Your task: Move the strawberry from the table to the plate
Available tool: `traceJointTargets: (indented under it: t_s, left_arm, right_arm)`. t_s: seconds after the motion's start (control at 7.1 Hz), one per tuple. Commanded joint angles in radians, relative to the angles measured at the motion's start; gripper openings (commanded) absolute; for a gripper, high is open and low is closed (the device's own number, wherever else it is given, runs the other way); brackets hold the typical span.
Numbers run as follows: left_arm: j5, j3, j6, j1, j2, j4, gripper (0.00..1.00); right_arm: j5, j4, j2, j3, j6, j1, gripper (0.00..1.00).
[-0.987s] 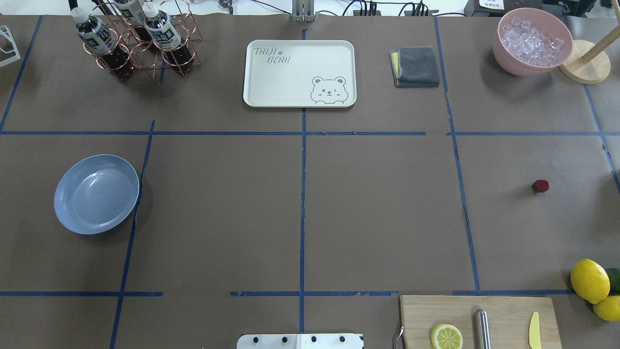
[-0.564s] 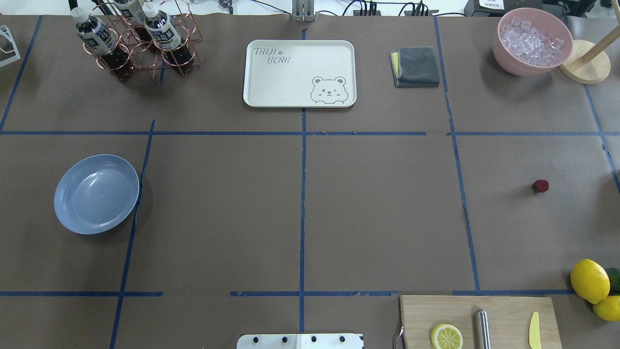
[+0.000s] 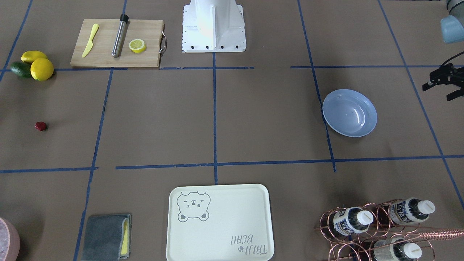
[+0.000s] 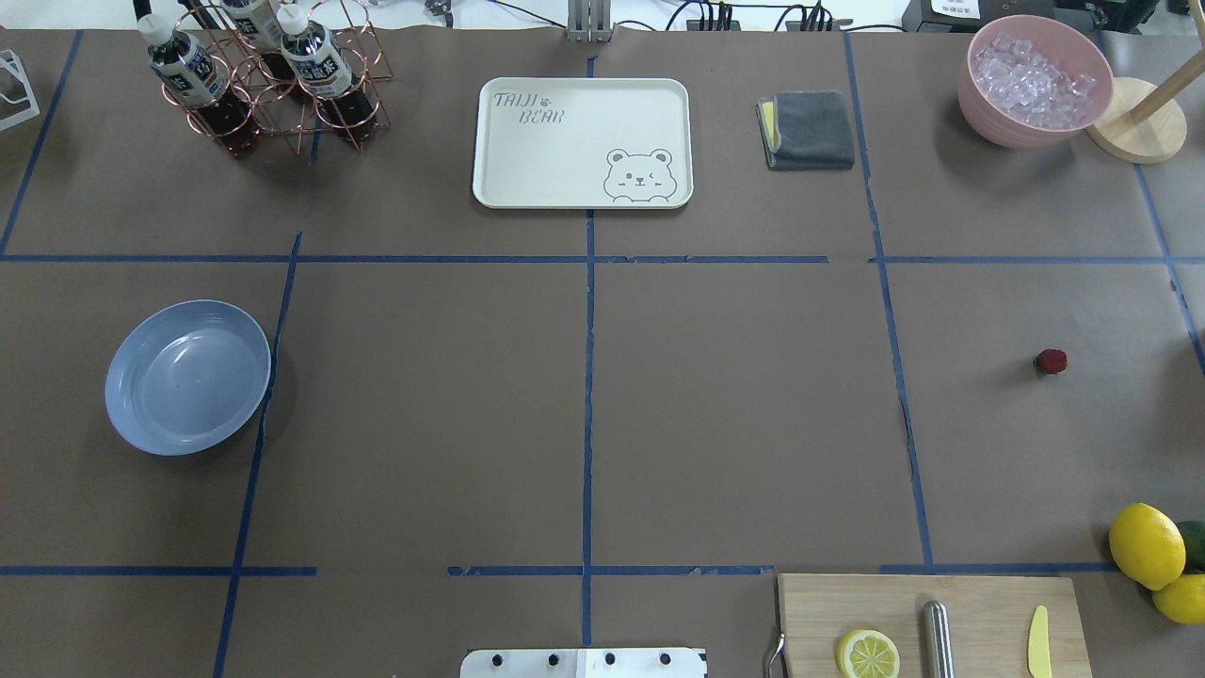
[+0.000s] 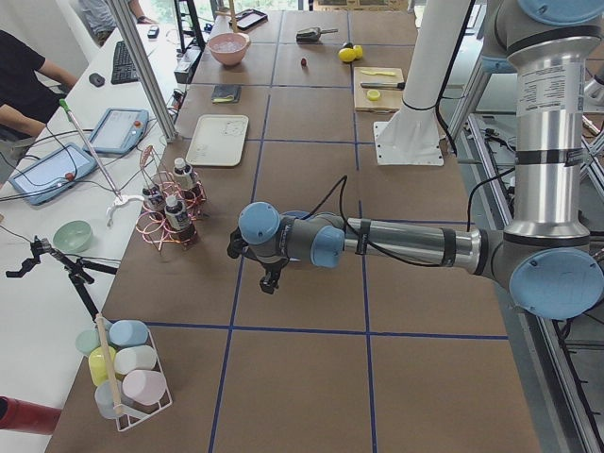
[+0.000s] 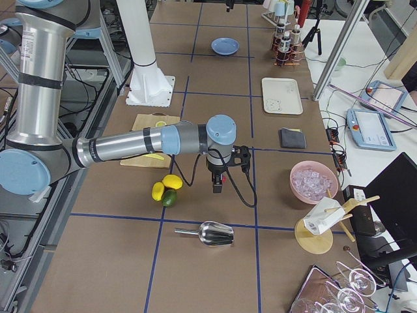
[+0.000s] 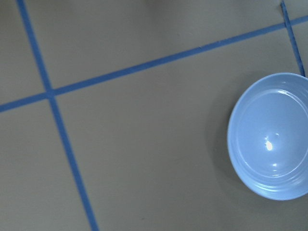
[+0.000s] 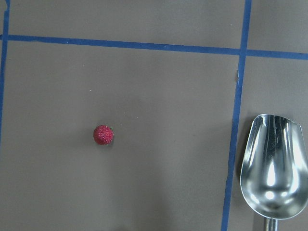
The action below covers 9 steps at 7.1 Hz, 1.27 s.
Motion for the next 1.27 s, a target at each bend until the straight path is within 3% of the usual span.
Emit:
traceJointTargets:
  t_s: [0.0, 0.28, 1.13]
  left_arm:
    - [0.041, 0.131, -0.293, 0.142, -0.019, -0.303, 1.0]
    - [0.12, 0.156, -0.441, 0.243, -0.058, -0.361, 0.97]
    - [0.129, 0.193, -0.443, 0.311, -0.114, -0.361, 0.86]
  right_arm:
    - [0.001, 0.083, -0.01, -0.016, 0.001, 0.0, 1.0]
    - [0.001, 0.128, -0.01, -0.031, -0.005, -0.002, 1.0]
    - [0.004, 0.129, -0.01, -0.031, 0.004, -0.002, 1.0]
